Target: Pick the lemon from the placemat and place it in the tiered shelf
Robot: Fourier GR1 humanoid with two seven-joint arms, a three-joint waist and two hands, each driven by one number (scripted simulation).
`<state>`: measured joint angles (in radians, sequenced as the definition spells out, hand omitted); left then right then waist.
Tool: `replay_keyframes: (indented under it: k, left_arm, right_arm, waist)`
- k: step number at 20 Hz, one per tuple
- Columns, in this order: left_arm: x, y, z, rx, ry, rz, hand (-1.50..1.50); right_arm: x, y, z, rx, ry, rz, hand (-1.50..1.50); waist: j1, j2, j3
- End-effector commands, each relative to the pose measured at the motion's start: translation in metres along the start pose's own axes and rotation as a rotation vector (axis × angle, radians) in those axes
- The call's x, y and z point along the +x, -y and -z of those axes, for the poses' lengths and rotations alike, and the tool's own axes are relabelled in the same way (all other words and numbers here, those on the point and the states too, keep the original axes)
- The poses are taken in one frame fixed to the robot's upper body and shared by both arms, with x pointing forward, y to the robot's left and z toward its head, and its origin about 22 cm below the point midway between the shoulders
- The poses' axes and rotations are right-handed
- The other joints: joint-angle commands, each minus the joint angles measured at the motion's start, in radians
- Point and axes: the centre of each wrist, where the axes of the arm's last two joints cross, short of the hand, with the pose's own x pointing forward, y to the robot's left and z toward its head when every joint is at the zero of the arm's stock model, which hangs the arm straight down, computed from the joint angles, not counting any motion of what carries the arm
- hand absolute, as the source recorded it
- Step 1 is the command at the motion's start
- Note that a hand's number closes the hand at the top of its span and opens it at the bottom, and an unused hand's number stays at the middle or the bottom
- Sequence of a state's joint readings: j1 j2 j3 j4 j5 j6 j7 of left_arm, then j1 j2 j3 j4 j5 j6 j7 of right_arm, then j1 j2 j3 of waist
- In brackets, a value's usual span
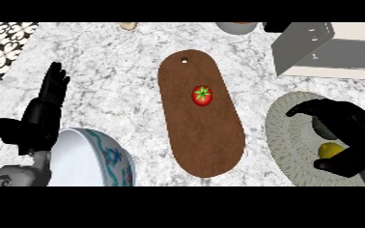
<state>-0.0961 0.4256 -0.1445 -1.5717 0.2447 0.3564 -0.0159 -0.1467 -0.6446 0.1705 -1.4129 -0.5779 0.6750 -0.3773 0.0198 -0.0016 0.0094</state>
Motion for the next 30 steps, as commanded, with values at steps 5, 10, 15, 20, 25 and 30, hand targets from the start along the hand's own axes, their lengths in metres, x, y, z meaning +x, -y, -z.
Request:
replay_keyframes:
  k: [5,10,15,20,25,30]
  left_arm:
    - [0.007,0.011,-0.003,-0.028,-0.033,-0.051,0.00]
    - [0.007,0.017,0.001,-0.008,-0.042,-0.050,0.00]
    - [0.000,0.007,-0.008,0.017,-0.073,-0.037,0.00]
    - [-0.004,0.005,-0.016,0.039,-0.077,-0.053,0.00]
    - [0.010,-0.002,-0.014,0.039,-0.064,-0.059,0.00]
    - [0.018,0.010,-0.009,0.010,-0.070,-0.042,0.00]
  right_arm:
    - [0.084,0.056,-0.021,0.362,0.108,0.033,-1.50]
    - [0.165,0.048,0.012,0.547,-0.021,-0.280,-1.50]
    - [0.222,0.013,0.028,0.587,-0.044,-0.654,-1.50]
    - [0.227,-0.021,0.024,0.587,-0.085,-0.914,-1.50]
    - [0.195,-0.027,0.001,0.576,-0.133,-0.982,-1.50]
    - [0.155,-0.035,-0.020,0.589,-0.151,-1.171,-1.50]
  waist:
    - [-0.004,0.003,-0.002]
    - [-0.023,-0.001,-0.001]
    - [-0.051,-0.017,0.002]
    - [-0.063,-0.012,0.002]
    - [-0.053,-0.005,0.000]
    - [-0.051,-0.002,-0.002]
